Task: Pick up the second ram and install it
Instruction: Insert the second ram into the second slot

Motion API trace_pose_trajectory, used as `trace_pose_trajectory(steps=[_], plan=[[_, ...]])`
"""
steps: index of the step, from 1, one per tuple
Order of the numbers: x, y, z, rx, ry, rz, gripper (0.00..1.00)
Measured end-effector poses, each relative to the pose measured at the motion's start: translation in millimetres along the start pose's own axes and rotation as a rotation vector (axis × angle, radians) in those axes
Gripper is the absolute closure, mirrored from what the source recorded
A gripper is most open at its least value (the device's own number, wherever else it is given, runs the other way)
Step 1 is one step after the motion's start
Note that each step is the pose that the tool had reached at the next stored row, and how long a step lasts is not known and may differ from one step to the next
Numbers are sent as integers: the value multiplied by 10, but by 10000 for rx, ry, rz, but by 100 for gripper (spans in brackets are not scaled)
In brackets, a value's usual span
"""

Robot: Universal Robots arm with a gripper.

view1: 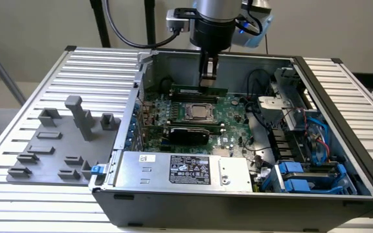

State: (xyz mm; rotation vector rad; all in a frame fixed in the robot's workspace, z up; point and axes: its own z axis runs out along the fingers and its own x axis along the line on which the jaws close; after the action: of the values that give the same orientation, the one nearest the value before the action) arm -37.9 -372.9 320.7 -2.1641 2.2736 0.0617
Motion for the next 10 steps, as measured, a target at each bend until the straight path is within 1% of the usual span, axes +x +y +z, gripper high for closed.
trace_pose_trajectory(steps=[5, 10], plan=[[7, -3, 91, 0, -1, 0, 100], [45, -8, 180, 0, 0, -1, 100]])
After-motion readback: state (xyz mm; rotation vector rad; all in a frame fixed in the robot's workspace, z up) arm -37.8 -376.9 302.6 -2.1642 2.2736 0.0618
